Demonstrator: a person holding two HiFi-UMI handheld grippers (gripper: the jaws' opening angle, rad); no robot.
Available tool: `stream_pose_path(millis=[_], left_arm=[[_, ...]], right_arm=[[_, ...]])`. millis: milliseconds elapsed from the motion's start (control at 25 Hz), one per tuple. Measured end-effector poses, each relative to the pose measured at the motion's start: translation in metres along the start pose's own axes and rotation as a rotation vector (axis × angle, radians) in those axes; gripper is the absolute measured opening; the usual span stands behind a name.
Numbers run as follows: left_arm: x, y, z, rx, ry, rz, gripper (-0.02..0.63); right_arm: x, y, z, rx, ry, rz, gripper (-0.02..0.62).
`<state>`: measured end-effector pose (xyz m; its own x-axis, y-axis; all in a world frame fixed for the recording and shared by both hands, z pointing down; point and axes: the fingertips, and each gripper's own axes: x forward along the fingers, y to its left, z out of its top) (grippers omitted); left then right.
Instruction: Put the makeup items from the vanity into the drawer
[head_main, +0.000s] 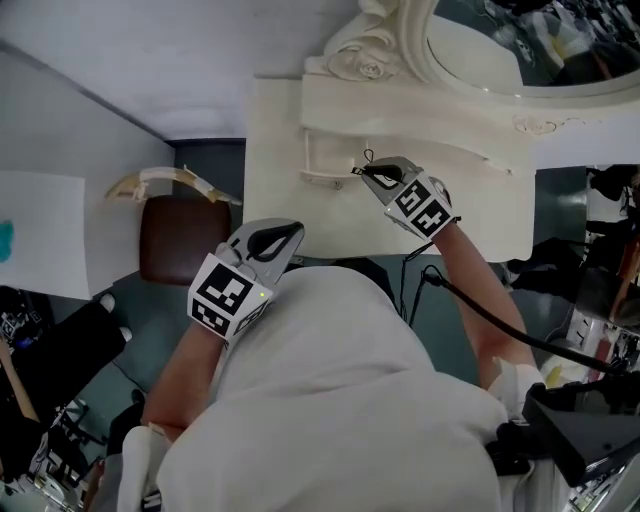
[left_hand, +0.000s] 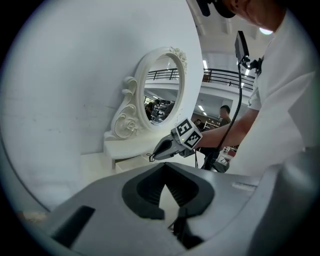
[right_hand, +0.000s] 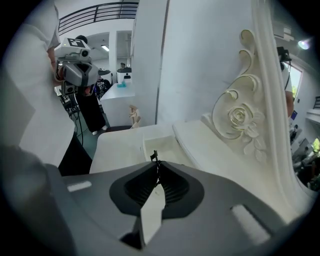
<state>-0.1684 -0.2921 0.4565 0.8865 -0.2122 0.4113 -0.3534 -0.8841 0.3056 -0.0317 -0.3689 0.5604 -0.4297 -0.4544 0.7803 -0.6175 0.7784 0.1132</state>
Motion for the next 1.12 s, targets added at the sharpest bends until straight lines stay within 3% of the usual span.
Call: stream_pose_path(millis=[200, 560, 1120], left_arm=[[-0.022, 0.02, -0.004, -0.03, -0.013, 0.043, 0.003], [-0.037, 0.036, -0.009, -0.074, -0.028, 0.134, 0.003], [-0.044, 0.043, -0.011, -0.108, -0.02, 0.127, 0.003]], right_arm=[[0.04, -0.001, 0.02, -0.042, 0.039, 0.076, 0.021], [0.089, -0.002, 0.021, -0.101, 0.121, 0.209, 0.023], [0.111, -0.002, 0.009, -0.104, 0.225, 0.248, 0.025]])
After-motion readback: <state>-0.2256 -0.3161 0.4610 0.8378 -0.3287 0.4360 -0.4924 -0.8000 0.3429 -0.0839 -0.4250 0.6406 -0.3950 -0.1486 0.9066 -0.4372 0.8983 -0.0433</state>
